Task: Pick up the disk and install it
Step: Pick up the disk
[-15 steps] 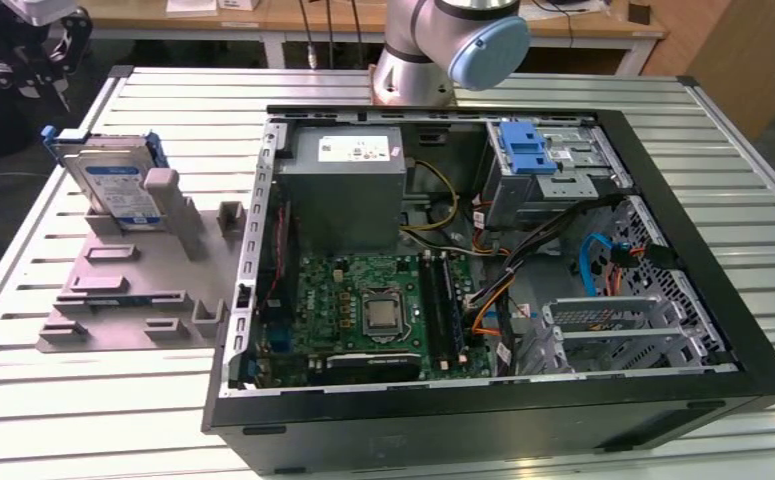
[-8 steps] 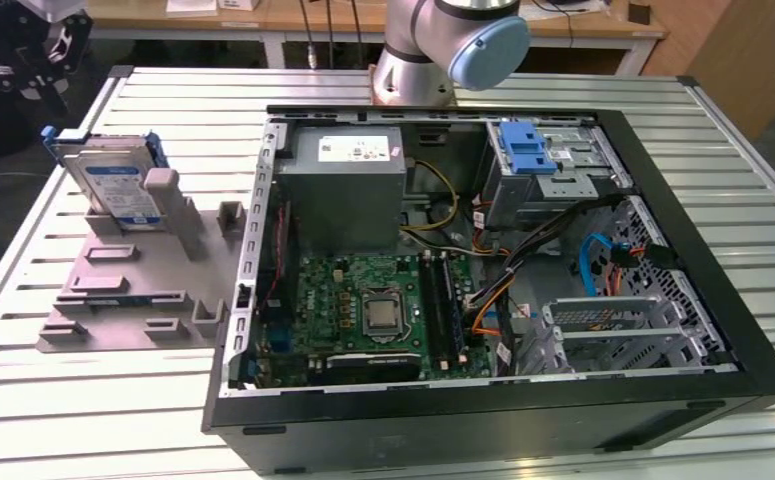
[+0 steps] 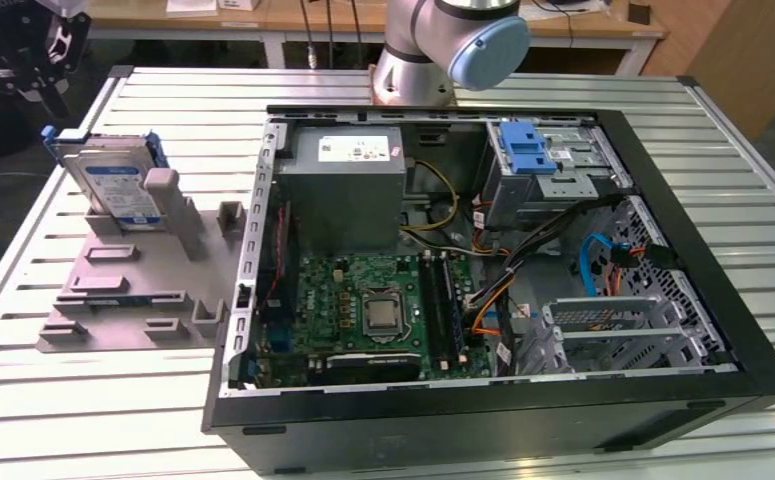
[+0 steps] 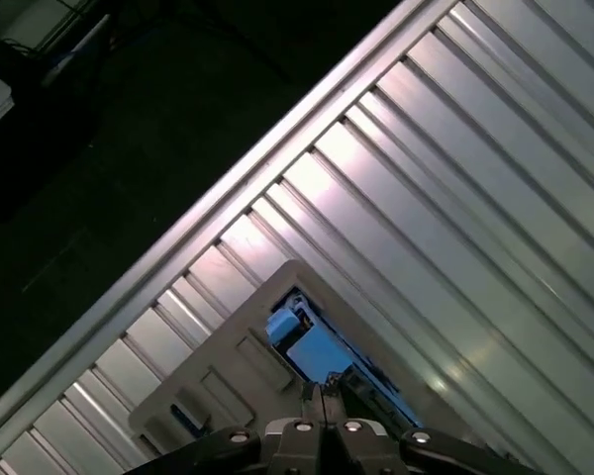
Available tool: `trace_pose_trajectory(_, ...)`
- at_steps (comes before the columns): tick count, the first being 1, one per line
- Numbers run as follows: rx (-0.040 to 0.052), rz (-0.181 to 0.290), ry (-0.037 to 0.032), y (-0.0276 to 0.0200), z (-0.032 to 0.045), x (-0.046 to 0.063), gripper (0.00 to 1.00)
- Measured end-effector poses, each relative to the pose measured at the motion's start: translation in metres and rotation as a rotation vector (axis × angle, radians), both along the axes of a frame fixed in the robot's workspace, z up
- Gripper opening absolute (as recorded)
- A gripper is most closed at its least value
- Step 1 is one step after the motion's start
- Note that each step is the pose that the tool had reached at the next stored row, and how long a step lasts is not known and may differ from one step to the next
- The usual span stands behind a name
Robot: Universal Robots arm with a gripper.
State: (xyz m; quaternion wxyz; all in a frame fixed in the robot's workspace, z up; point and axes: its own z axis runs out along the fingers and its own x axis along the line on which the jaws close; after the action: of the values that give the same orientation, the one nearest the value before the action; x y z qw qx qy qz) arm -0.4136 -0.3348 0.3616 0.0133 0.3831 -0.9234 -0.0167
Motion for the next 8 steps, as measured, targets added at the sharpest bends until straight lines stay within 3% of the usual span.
trace_pose_trajectory(8,0.0,0.14,-0.0028,0.0,-0.002,0.0,0.11)
